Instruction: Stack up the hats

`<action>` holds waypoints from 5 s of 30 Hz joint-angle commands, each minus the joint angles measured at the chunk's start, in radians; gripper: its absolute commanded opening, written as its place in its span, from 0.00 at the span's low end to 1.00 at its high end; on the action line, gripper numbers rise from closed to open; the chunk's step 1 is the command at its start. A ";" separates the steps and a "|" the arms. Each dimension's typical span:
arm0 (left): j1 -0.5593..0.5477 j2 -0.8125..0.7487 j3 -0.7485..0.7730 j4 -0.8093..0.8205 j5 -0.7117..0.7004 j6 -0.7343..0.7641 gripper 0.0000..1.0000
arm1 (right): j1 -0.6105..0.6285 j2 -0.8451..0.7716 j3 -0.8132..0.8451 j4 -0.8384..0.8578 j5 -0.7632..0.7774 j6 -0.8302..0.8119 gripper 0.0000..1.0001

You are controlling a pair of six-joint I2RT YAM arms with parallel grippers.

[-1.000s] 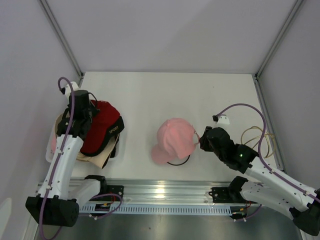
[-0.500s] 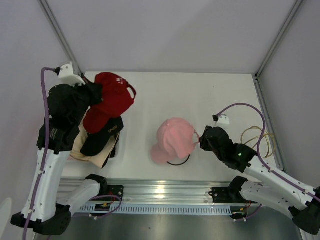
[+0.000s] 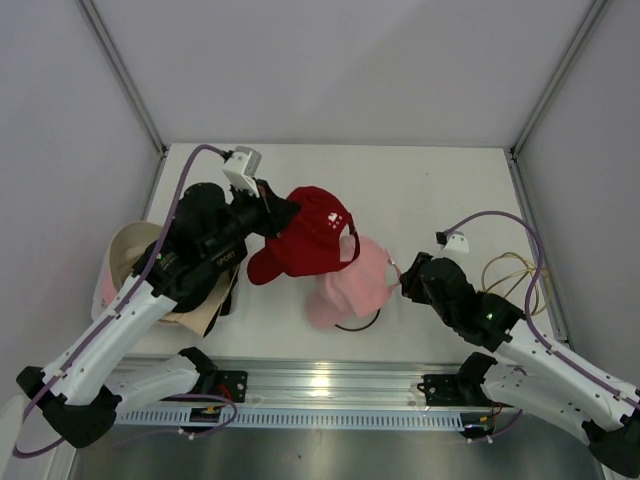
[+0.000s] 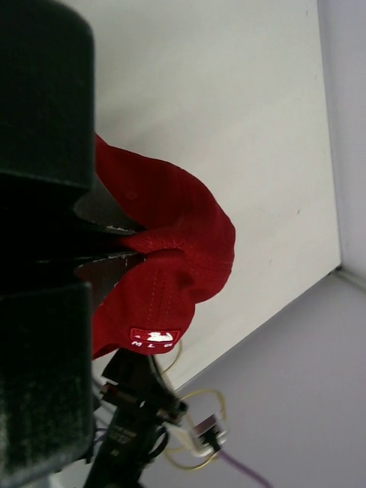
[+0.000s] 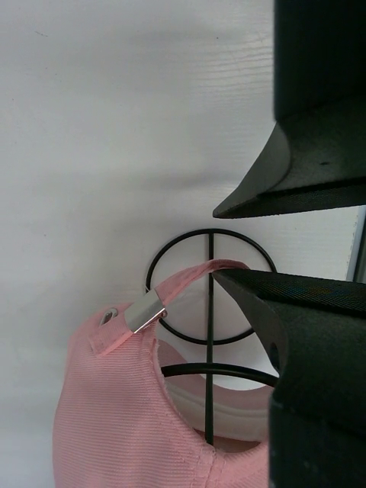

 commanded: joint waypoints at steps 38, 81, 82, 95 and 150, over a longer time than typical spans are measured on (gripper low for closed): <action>-0.417 0.180 -0.227 0.355 -0.443 0.024 0.20 | -0.015 -0.069 0.170 -0.187 0.087 0.127 0.50; -0.446 0.025 -0.283 0.335 -0.615 0.042 0.94 | 0.045 -0.110 -0.168 0.109 -0.014 -0.004 0.00; -0.445 0.019 -0.260 0.315 -0.654 0.044 0.98 | 0.045 -0.107 -0.170 0.113 -0.011 -0.008 0.00; -0.011 -0.118 -0.137 -0.079 -0.909 -0.124 1.00 | 0.056 0.008 -0.217 0.190 0.012 -0.068 0.00; 0.257 -0.047 0.153 -0.228 -0.167 0.051 0.02 | 0.054 0.018 -0.026 0.121 0.101 -0.136 0.18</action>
